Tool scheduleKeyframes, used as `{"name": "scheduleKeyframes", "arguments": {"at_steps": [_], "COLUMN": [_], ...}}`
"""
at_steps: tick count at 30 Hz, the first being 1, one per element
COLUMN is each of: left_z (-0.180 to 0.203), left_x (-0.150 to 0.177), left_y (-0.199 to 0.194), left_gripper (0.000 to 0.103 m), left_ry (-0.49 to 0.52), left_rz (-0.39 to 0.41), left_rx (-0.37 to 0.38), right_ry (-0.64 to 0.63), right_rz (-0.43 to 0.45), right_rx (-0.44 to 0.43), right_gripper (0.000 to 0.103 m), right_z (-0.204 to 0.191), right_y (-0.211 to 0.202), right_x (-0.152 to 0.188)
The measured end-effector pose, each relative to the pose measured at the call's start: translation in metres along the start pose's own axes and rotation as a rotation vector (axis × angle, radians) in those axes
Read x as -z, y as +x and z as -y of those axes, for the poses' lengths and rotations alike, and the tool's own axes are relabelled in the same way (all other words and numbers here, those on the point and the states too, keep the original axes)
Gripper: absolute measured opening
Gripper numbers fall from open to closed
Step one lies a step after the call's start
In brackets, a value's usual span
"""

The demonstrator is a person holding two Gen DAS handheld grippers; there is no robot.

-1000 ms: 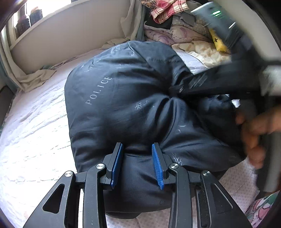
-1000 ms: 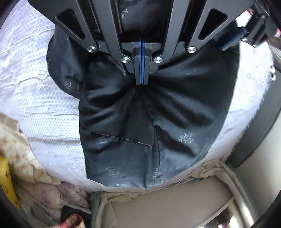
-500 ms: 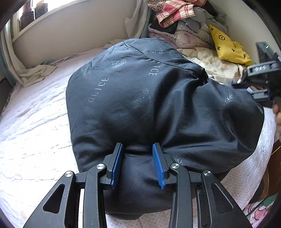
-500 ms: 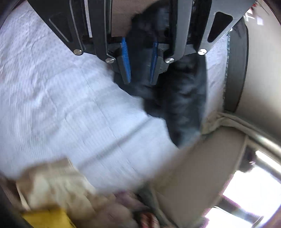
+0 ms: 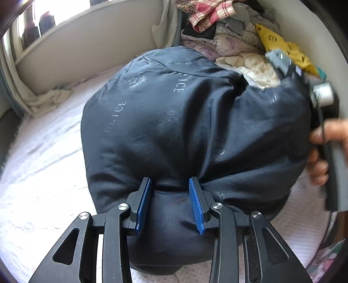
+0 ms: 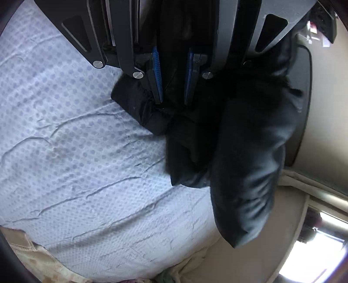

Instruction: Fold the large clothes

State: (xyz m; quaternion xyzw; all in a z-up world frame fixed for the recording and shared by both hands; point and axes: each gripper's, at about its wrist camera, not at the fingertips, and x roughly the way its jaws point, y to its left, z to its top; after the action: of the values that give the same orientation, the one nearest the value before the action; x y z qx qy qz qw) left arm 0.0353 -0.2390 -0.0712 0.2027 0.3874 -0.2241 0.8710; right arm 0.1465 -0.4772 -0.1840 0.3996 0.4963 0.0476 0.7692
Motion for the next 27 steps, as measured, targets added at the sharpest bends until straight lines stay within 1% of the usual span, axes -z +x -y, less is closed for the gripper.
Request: {"name": "scheduleKeyframes", "arguments": {"at_steps": [2, 3, 4, 5, 6, 7, 8, 9, 11, 13, 14, 15, 17, 18, 19, 21, 22, 23, 24, 27], "left_z": [0.004, 0.004, 0.004, 0.002, 0.001, 0.0, 0.0, -0.001, -0.001, 0.0, -0.001, 0.0, -0.001, -0.002, -0.002, -0.001, -0.001, 0.0, -0.001, -0.002], "left_x": [0.0, -0.001, -0.001, -0.002, -0.001, -0.001, -0.001, -0.001, -0.001, 0.0, 0.0, 0.001, 0.001, 0.002, 0.002, 0.003, 0.003, 0.004, 0.004, 0.004], "left_y": [0.002, 0.002, 0.003, 0.003, 0.002, 0.002, 0.002, 0.002, 0.002, 0.002, 0.002, 0.001, 0.001, 0.001, 0.001, 0.001, 0.001, 0.0, 0.0, 0.001], "left_gripper": [0.039, 0.039, 0.039, 0.039, 0.039, 0.039, 0.039, 0.039, 0.039, 0.039, 0.038, 0.038, 0.038, 0.038, 0.038, 0.038, 0.038, 0.038, 0.038, 0.038], "left_ry": [0.008, 0.005, 0.0, -0.002, -0.003, -0.002, -0.002, -0.002, -0.002, -0.001, 0.0, 0.0, 0.001, -0.001, -0.002, 0.004, 0.009, 0.012, 0.012, 0.013], "left_rz": [0.003, 0.001, -0.001, -0.003, -0.004, -0.004, -0.004, -0.004, -0.003, 0.001, 0.002, 0.003, 0.004, 0.005, 0.005, 0.005, 0.007, 0.009, 0.01, 0.013], "left_rx": [-0.018, -0.019, -0.015, -0.01, -0.006, -0.003, -0.003, -0.004, -0.005, -0.009, -0.01, -0.011, -0.005, -0.001, 0.003, 0.01, 0.014, 0.016, 0.019, 0.034], "right_ry": [0.015, -0.004, -0.054, -0.082, -0.135, -0.171, -0.21, -0.261, -0.343, -0.415, -0.436, -0.465, -0.514, -0.534, -0.532, -0.485, -0.456, -0.44, -0.414, -0.376], "right_rz": [-0.001, 0.024, 0.085, 0.125, 0.215, 0.268, 0.315, 0.366, 0.405, 0.386, 0.373, 0.352, 0.308, 0.269, 0.238, 0.173, 0.143, 0.126, 0.105, 0.08], "right_rx": [0.037, 0.089, 0.186, 0.244, 0.335, 0.366, 0.373, 0.358, 0.296, 0.221, 0.204, 0.191, 0.193, 0.192, 0.195, 0.249, 0.288, 0.305, 0.316, 0.31], "right_gripper": [0.017, 0.018, 0.018, 0.018, 0.018, 0.018, 0.018, 0.018, 0.018, 0.018, 0.018, 0.018, 0.018, 0.018, 0.016, 0.015, 0.008, 0.003, 0.0, 0.0], "right_z": [-0.002, -0.008, -0.021, -0.029, -0.046, -0.06, -0.074, -0.092, -0.121, -0.148, -0.156, -0.168, -0.191, -0.198, -0.199, -0.191, -0.182, -0.176, -0.167, -0.155], "right_y": [-0.009, -0.018, -0.035, -0.044, -0.064, -0.075, -0.085, -0.096, -0.103, -0.091, -0.085, -0.08, -0.058, -0.039, -0.026, 0.0, 0.015, 0.023, 0.032, 0.042], "right_x": [-0.003, -0.005, -0.006, -0.006, -0.005, -0.003, -0.002, 0.001, 0.004, 0.004, 0.001, 0.001, 0.004, 0.001, -0.001, -0.01, -0.015, -0.018, -0.019, -0.022]}}
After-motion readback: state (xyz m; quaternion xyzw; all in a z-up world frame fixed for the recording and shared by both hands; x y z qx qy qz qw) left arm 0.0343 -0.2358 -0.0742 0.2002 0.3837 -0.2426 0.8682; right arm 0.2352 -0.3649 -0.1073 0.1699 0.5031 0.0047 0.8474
